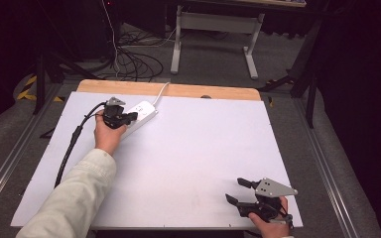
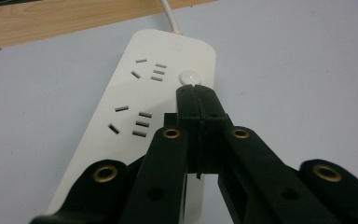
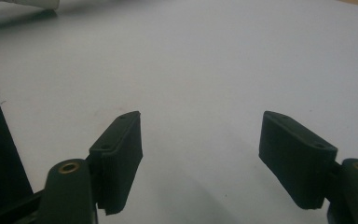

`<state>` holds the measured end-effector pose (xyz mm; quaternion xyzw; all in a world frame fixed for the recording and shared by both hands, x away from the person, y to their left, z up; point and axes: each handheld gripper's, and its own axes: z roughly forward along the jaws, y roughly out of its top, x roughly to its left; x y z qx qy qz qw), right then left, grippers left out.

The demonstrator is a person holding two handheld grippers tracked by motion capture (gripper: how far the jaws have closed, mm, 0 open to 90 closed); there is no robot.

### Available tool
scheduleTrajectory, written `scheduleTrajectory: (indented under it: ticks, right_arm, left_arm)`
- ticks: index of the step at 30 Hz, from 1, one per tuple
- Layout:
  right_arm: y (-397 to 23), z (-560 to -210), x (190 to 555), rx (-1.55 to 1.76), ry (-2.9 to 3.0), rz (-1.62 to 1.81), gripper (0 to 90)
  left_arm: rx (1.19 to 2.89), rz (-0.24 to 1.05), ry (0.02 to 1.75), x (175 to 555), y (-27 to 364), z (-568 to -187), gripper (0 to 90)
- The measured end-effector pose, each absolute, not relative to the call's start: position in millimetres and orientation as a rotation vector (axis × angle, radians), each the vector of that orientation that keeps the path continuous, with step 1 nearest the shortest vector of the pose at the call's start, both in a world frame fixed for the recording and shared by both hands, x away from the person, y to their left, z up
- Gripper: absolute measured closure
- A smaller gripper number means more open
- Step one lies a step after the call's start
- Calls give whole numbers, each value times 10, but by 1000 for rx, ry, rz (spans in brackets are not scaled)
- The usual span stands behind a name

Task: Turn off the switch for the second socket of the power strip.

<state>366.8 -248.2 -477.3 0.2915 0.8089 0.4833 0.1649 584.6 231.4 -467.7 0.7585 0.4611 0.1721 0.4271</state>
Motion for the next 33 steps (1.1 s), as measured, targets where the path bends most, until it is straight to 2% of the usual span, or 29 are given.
scheduleTrajectory:
  ticks: [12,33]
  right_arm:
    - [-2474,-4771,3653,817,2313,1384,308]
    - [-2474,-4773,3648,821,2316,1390,308]
  left_arm:
    - [1909,529,1165,5830,2254,-4685,898]
    - [1938,554,1154,5845,2252,-4720,898]
